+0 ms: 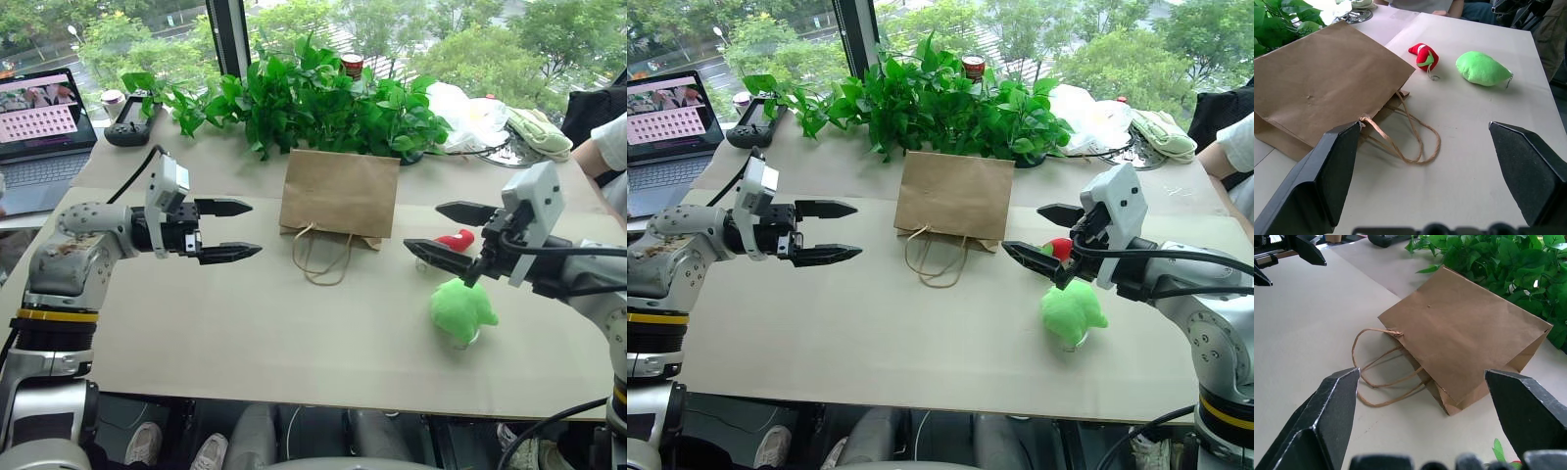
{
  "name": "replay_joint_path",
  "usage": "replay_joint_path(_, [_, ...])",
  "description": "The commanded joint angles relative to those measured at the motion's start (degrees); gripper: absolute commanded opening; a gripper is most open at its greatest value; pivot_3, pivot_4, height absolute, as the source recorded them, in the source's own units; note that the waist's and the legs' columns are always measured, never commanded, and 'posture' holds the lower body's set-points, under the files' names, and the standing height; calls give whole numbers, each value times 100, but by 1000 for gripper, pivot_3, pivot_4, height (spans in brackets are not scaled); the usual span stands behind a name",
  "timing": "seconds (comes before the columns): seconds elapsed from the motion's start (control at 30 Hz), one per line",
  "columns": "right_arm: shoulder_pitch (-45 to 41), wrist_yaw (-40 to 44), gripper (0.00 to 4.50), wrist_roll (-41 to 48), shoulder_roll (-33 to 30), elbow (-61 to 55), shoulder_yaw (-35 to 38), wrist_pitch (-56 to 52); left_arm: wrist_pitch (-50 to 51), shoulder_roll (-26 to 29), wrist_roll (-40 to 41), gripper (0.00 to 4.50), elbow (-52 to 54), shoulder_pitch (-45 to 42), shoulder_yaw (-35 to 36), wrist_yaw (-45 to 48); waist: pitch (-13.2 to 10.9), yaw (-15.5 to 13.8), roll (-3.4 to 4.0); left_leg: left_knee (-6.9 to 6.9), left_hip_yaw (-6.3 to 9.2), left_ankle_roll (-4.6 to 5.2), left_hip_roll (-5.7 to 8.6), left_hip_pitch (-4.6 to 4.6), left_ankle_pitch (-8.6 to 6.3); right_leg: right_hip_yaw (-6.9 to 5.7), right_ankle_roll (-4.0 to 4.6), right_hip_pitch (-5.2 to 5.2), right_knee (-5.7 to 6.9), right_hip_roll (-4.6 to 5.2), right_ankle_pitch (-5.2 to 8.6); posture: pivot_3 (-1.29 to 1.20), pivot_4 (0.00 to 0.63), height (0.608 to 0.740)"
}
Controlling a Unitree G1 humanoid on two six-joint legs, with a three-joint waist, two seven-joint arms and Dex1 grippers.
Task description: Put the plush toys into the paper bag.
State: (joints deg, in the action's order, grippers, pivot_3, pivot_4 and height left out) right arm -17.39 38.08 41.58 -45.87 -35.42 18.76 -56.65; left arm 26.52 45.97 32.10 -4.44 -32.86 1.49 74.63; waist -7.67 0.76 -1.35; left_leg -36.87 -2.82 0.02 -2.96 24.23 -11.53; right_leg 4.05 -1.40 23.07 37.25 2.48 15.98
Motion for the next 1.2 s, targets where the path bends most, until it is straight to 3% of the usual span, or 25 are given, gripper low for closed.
replay_joint_path(0.03, [39, -75, 4492, 0, -24, -86, 51, 209, -48, 21, -1, 4500, 38, -155, 138, 26, 0, -1, 0, 0, 0, 0, 0, 0, 0, 0, 0, 0, 0, 0, 0, 0, 150, 713])
replay_joint_path(0.17, [182, -177, 4492, -6, 1, -204, 3, 229, -1111, -105, -699, 4500, -708, -332, -261, 382, 0, -8, 0, 0, -1, 0, 1, 0, 0, 0, 0, -1, -1, 0, 0, 0, 150, 713])
replay_joint_path(0.3, [243, -258, 4492, 50, -6, -261, -12, 239, -2942, -431, -1665, 4500, -1930, -730, -650, 416, 0, -27, 0, -1, -2, 0, 3, -1, 0, 0, 0, -3, -3, 1, 0, 0, 150, 713])
replay_joint_path(0.47, [341, -500, 4492, 93, 65, -454, -36, 188, -5918, -1104, -3182, 4500, -4075, -1811, -1192, -692, -1, -100, -2, -5, 1, 0, 6, 9, 0, 0, -1, 0, -6, 1, -1, 0, 150, 713])
replay_joint_path(0.57, [420, -744, 4492, 175, 154, -663, 11, 112, -7114, -1497, -4021, 4500, -5069, -2325, -1574, -1559, 0, -149, -3, -6, 2, 4, 8, 15, -2, 0, -4, 0, -12, 3, -3, 0, 150, 713])
replay_joint_path(0.8, [515, -1365, 4492, 390, 359, -988, 45, -21, -7979, -2076, -5238, 4500, -6248, -2902, -2217, -2999, 0, -116, -3, -4, 3, 16, 11, 19, -9, 1, -6, 5, -10, 4, -3, 0, 150, 713])
replay_joint_path(1.1, [694, -1730, 4492, 638, 403, -1262, 49, -96, -8199, -2357, -5146, 4500, -6645, -3113, -2140, -2981, 0, -115, -4, -7, 3, 15, 11, 17, -9, 1, -6, 3, -7, 4, -3, 0, 150, 713])
replay_joint_path(1.2, [735, -1788, 4500, 666, 378, -1258, 67, -71, -8243, -2381, -5050, 3736, -6679, -3096, -2088, -2793, 0, -114, -4, -7, 4, 15, 11, 16, -9, 1, -6, 3, -6, 3, -3, 0, 150, 713])
